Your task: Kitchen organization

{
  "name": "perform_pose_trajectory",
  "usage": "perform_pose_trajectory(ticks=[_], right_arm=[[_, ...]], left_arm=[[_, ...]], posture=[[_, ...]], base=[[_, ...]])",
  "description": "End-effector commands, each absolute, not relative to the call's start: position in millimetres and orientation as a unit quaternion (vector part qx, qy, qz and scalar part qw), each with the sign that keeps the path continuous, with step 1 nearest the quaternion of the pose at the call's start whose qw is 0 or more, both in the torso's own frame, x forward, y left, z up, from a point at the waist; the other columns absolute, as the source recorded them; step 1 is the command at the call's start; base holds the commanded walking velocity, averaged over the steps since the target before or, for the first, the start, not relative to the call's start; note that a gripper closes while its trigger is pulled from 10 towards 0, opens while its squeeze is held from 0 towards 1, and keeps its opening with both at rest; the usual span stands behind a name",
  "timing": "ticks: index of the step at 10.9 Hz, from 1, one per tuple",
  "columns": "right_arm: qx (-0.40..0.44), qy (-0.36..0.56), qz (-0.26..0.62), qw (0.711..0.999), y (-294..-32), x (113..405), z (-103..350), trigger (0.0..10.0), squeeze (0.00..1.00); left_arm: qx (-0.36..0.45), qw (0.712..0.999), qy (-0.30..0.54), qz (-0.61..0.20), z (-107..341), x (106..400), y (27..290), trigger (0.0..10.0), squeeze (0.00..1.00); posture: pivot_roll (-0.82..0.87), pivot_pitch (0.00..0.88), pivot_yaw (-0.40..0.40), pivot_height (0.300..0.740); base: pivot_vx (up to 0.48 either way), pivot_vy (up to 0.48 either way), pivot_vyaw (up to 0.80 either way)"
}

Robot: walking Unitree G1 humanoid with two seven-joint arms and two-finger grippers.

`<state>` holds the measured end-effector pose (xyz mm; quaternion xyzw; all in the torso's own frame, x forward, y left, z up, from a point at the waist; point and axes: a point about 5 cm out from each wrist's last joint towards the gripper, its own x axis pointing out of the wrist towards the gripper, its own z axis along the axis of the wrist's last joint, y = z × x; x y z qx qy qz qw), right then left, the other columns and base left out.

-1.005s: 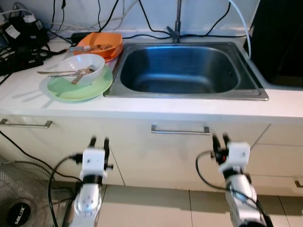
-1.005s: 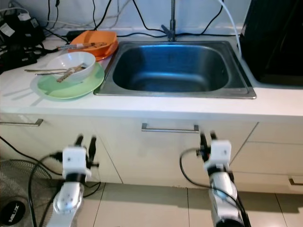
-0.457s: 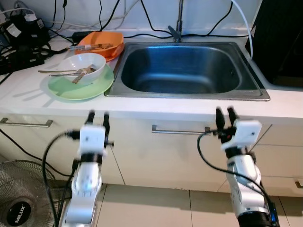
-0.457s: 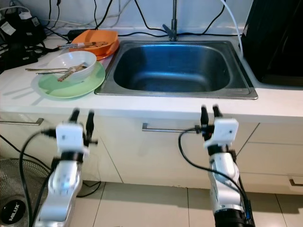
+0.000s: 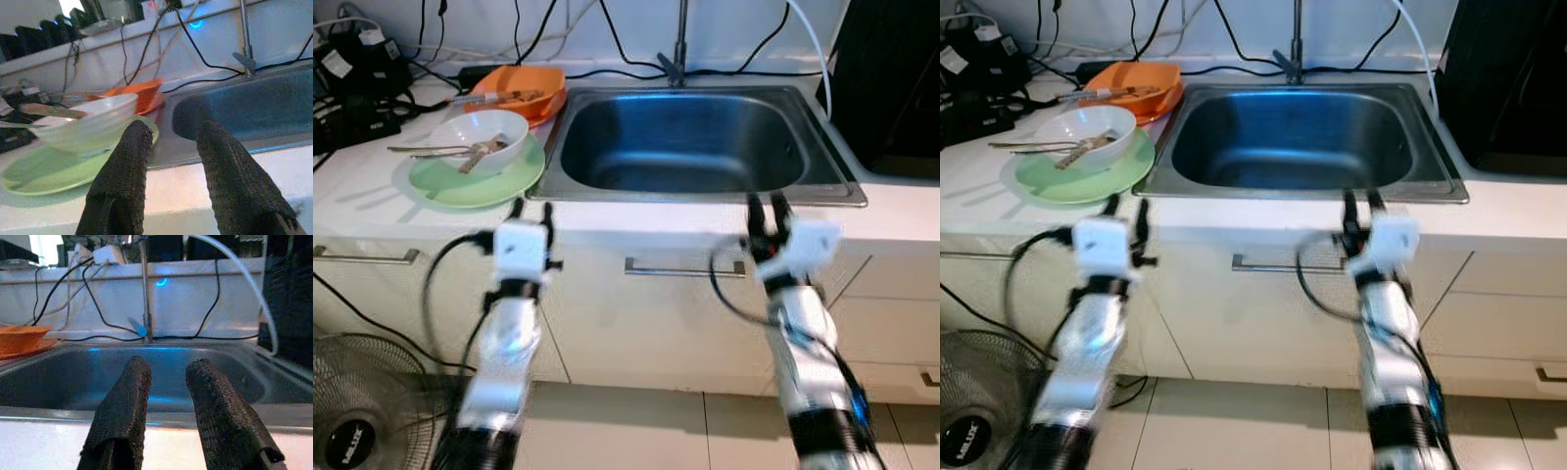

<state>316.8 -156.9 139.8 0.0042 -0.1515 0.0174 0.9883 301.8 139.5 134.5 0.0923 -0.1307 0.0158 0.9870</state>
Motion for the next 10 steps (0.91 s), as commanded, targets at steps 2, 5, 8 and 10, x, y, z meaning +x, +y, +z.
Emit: perform_pose_trajectory(ticks=[2, 5, 8, 10], right_arm=[[0.006, -0.136, 0.024, 0.99, -145.7, 324.9, 137.3, 10.0, 0.0], [0.012, -0.135, 0.022, 0.991, -140.9, 328.1, 137.5, 10.0, 0.0], [0.011, -0.135, 0.018, 0.991, -141.2, 329.4, 136.5, 10.0, 0.0], [0.012, -0.132, 0.017, 0.991, -140.9, 329.2, 134.4, 10.0, 0.0]], left_arm=[[0.086, 0.988, -0.129, 0.002, 131.6, 308.3, 129.7, 10.0, 0.0], [0.074, 0.988, -0.136, -0.01, 134.6, 314.6, 119.7, 10.0, 0.0], [0.072, 0.988, -0.138, -0.013, 132.9, 315.5, 118.1, 10.0, 0.0], [0.07, 0.988, -0.137, -0.013, 131.7, 314.6, 119.1, 10.0, 0.0]], posture=[[0.06, 0.0, 0.068, 0.74], [0.06, 0.0, 0.072, 0.74], [0.06, 0.0, 0.078, 0.74], [0.07, 0.0, 0.08, 0.74]], base=[[0.0, 0.0, 0.0], [0.0, 0.0, 0.0], [0.0, 0.0, 0.0], [0.0, 0.0, 0.2]])
